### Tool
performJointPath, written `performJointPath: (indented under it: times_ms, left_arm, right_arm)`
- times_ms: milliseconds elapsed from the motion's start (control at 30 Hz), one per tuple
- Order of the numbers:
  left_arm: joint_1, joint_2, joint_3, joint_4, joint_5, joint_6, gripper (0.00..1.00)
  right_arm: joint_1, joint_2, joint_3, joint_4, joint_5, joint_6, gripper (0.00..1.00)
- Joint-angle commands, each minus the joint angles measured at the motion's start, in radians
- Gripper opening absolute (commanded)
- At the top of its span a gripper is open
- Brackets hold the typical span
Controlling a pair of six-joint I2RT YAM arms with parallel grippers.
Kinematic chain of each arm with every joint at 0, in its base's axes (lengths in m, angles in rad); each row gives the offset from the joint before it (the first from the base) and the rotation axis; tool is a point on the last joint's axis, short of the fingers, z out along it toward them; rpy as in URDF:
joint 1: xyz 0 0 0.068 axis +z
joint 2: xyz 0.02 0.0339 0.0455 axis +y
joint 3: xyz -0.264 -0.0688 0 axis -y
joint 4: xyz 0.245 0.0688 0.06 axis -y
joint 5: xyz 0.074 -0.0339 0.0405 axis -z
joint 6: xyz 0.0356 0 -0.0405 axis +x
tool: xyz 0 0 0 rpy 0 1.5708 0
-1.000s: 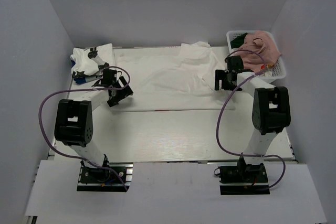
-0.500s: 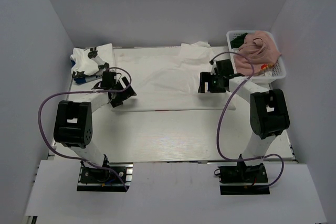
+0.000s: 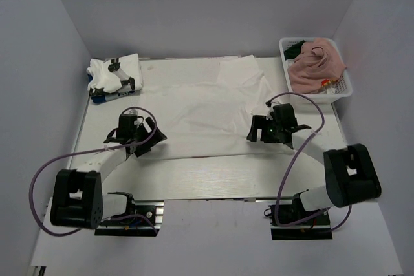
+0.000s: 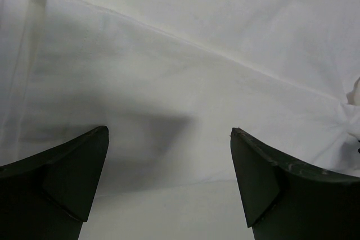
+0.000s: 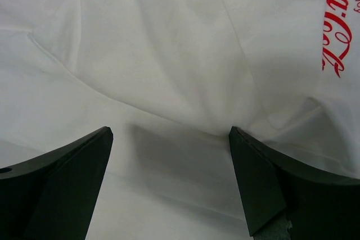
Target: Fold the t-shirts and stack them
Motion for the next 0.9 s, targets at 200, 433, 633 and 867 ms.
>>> performJointPath:
  times_ms: [200,433,633,867]
  left_arm:
    - [-0.005,-0.382,-0.091,-0.452,0.042,-0.137,1.00]
    - [0.009,-0.353,0.161,-0.450,-0.178,-0.095,1.00]
    - [0.018,-0.013,0.429,-0.411,-0.333,-0.012,1.00]
    - [0.036,0.312,0.678,-0.379,-0.430,0.031,1.00]
  right_arm:
    - [0.101,-0.372,-0.120,-0.394,0.012,0.069,0.90]
    - [0.109,-0.396,0.061,-0.223,0.106,0.020,0.90]
    - [0.101,-0.098,0.354,-0.213,0.273,-0.010,0.90]
    - [0.069,0.259,0.765,-0.299,0.331,-0.064,0.90]
